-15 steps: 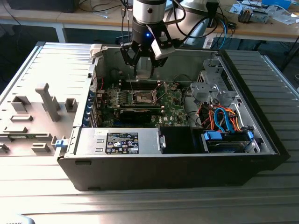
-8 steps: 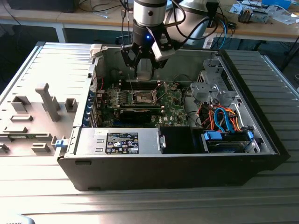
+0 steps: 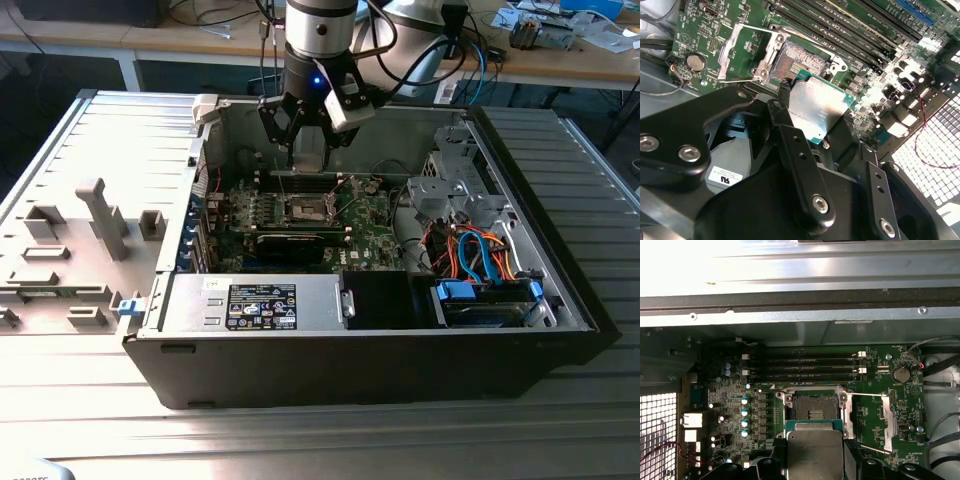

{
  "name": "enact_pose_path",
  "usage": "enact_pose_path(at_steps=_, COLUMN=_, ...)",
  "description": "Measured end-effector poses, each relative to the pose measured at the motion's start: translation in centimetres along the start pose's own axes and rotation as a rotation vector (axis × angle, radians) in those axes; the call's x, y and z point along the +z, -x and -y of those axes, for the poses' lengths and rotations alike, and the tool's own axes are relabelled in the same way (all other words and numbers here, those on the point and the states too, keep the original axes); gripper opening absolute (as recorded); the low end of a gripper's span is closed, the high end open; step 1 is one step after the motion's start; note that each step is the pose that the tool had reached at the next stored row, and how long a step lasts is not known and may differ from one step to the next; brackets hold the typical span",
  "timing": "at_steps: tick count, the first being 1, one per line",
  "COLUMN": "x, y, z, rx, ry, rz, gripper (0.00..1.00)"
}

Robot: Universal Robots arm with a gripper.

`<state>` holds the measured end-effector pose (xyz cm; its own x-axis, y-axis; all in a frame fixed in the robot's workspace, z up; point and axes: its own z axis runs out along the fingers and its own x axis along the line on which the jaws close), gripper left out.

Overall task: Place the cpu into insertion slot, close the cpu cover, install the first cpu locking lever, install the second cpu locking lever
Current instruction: 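Place the cpu into insertion slot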

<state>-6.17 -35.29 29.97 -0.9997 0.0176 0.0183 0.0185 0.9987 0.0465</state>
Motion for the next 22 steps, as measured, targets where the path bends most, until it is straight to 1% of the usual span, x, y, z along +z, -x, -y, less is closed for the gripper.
enact_pose_path(at_steps=7, x=0.05, y=0.00, z=0.00, rx=0.020, ry=0.0003, rz=0.0009, gripper=0.55)
enact_pose_path(at_steps=12, x=0.08, y=0.00, z=0.01, rx=0.031, ry=-0.0016, rz=0.0015, gripper=0.55)
enact_pose_path(at_steps=15, x=0.09, y=0.00, z=0.01, rx=0.033, ry=-0.0031, rz=0.0017, gripper=0.55)
enact_pose_path(at_steps=22, x=0.11, y=0.00, z=0.01, rx=0.035, ry=-0.0040, rz=0.0018, gripper=0.55)
